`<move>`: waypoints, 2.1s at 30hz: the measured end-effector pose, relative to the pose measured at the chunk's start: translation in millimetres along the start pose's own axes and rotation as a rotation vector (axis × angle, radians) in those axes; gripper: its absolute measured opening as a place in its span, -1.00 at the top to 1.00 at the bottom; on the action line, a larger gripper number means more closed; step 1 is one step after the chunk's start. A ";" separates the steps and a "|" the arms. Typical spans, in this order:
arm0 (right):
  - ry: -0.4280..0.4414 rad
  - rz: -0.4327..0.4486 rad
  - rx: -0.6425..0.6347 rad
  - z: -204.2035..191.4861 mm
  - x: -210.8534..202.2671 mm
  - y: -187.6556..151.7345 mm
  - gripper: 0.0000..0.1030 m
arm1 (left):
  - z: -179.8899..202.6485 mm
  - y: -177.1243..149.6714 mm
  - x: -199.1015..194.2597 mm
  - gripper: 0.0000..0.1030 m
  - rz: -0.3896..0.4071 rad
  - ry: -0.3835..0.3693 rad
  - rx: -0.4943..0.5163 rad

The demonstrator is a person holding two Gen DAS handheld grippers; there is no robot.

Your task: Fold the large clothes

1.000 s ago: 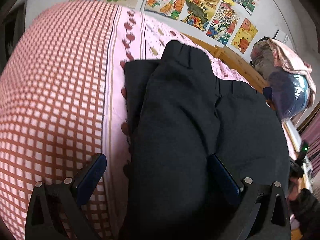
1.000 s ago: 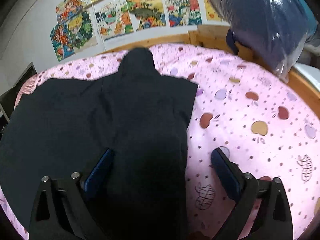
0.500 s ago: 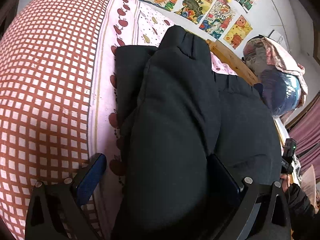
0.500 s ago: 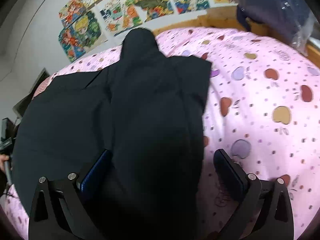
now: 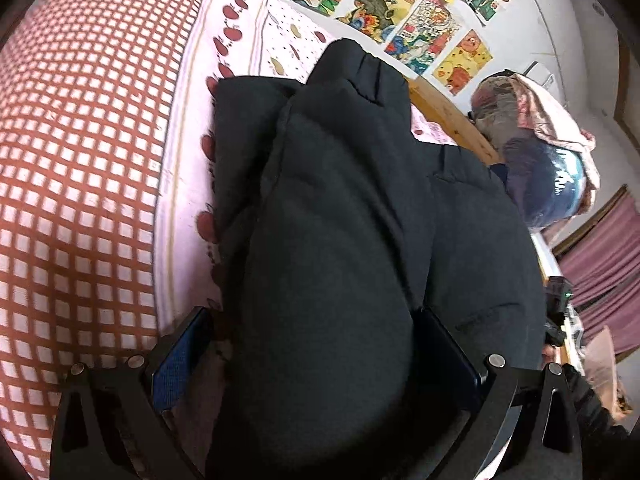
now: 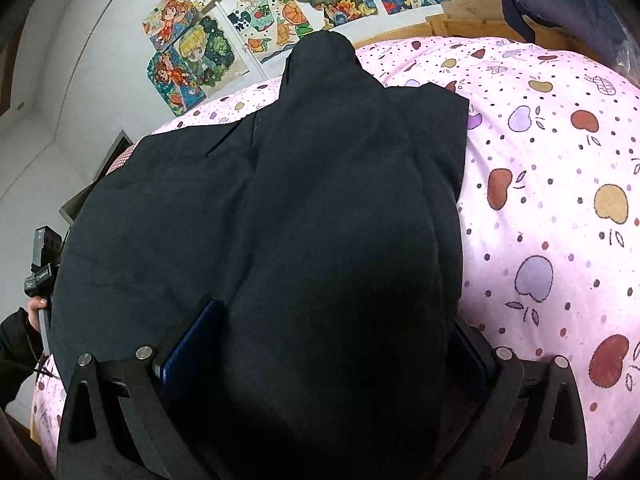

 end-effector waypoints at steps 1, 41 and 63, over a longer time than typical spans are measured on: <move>0.015 -0.004 0.002 -0.2 0.9 -0.4 -0.98 | 0.6 -0.3 -0.2 -1.00 -0.001 -0.019 -0.001; -0.090 0.094 0.043 -79.7 -62.6 55.6 0.67 | 70.8 -5.6 -94.0 0.66 0.191 0.029 -0.054; -0.072 0.169 -0.023 -96.6 -141.6 14.9 0.69 | 89.6 -74.5 -138.0 0.68 0.186 0.081 -0.050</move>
Point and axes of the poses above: each gripper's, at about its wrist camera, not at the fingertips, and x roughly the way its jaws point, z to its right, y to its top, the point moved 1 cm from there along x, roughly the way its jaws point, and after that the axes turned 3 degrees about -y, right-handed, at the moved point
